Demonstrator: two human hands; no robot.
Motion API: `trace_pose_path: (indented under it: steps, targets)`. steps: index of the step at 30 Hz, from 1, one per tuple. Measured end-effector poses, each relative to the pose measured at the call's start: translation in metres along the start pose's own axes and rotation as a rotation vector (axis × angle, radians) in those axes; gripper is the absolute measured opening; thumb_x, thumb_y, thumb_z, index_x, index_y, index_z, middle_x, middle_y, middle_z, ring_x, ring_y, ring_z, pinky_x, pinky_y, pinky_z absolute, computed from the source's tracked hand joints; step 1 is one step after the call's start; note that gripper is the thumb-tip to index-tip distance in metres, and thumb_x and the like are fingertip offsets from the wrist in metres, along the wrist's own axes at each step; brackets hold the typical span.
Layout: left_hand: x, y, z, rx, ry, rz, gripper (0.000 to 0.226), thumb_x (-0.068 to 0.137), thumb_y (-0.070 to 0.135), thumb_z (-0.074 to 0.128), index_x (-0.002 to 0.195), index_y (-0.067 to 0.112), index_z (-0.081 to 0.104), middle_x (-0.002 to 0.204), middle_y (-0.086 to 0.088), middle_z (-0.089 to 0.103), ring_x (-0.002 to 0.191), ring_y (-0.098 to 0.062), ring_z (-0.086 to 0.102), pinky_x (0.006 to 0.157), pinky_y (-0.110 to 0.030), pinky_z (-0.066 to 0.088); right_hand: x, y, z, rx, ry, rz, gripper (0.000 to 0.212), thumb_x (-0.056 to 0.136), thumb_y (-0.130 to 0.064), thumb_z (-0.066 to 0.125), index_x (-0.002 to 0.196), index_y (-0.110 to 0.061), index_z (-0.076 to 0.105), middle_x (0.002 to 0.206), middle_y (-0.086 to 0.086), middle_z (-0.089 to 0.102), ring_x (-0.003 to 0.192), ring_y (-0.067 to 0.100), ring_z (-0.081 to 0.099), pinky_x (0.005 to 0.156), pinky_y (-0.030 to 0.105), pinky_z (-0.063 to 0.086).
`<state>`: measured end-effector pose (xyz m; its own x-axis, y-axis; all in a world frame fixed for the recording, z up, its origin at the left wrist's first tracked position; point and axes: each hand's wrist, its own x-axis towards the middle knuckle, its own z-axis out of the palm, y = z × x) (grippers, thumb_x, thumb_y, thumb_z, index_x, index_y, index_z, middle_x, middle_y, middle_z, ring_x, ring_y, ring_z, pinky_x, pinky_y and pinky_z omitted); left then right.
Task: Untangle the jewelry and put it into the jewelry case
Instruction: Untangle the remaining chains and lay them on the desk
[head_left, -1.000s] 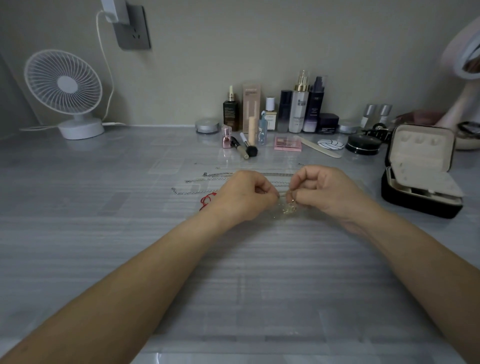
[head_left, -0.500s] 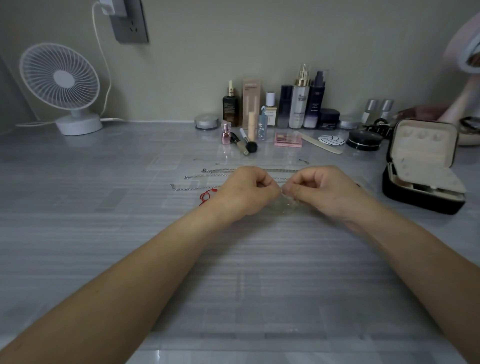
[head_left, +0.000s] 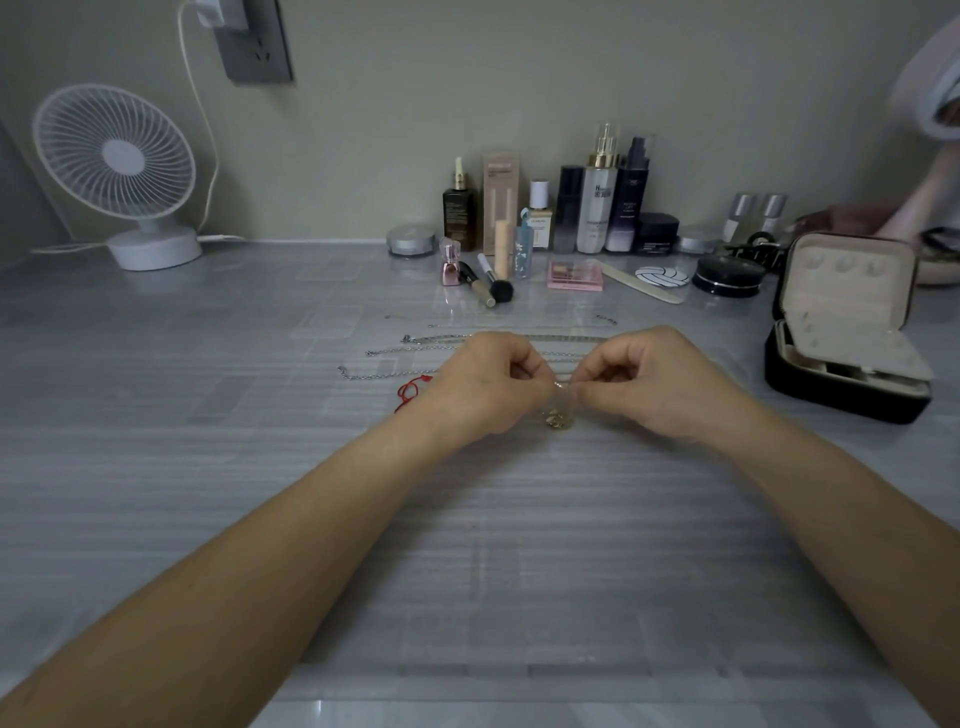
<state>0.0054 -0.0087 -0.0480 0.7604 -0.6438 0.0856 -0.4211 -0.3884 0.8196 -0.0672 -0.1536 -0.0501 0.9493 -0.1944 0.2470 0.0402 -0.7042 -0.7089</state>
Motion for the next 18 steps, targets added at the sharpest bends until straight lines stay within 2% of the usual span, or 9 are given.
trace_pose_path:
  steps: [5,8,10,13,18]
  targets:
    - [0.0018,-0.0034,0.0016,0.019,0.043,0.037,0.014,0.084,0.012,0.061,0.073,0.021,0.062,0.06,0.008,0.053,0.037,0.002,0.043,0.036,-0.012,0.033,0.0008,0.0,-0.0009,0.016,0.013,0.001,0.02,0.075,-0.013,0.072,0.063,-0.029,0.068,0.053,-0.02,0.064,0.054,-0.006,0.055,0.052,0.004,0.039]
    - [0.0024,-0.0047,0.0021,0.042,0.046,0.06,0.015,0.084,0.015,0.062,0.072,0.024,0.062,0.061,0.008,0.054,0.044,-0.001,0.044,0.039,-0.013,0.035,0.001,-0.0002,-0.0024,0.029,-0.006,0.021,0.016,0.077,-0.016,0.072,0.065,-0.027,0.069,0.064,-0.01,0.069,0.059,-0.001,0.058,0.057,0.009,0.044]
    - [0.0026,-0.0054,0.0016,0.052,0.044,0.071,0.015,0.085,0.017,0.062,0.072,0.024,0.062,0.062,0.007,0.055,0.047,-0.003,0.045,0.04,-0.014,0.036,0.0011,0.0,-0.0025,0.022,-0.016,0.044,0.014,0.079,-0.019,0.07,0.067,-0.026,0.068,0.065,-0.01,0.067,0.057,-0.002,0.055,0.054,0.007,0.043]
    - [0.003,-0.0068,0.002,0.056,0.054,0.085,0.015,0.085,0.017,0.062,0.072,0.025,0.062,0.062,0.008,0.054,0.051,-0.005,0.046,0.045,-0.017,0.039,0.0023,0.0015,-0.0014,0.003,-0.02,0.058,0.02,0.082,-0.021,0.068,0.063,-0.024,0.065,0.049,-0.015,0.057,0.044,-0.006,0.048,0.046,0.004,0.034]
    - [0.002,-0.0064,0.0034,0.091,0.123,0.157,0.012,0.083,0.019,0.064,0.074,0.026,0.06,0.061,0.01,0.049,0.055,-0.005,0.046,0.057,-0.025,0.043,0.0029,0.0025,-0.001,-0.008,-0.014,0.043,0.021,0.086,-0.026,0.063,0.065,-0.026,0.062,0.06,-0.008,0.056,0.051,-0.002,0.048,0.053,0.01,0.037]
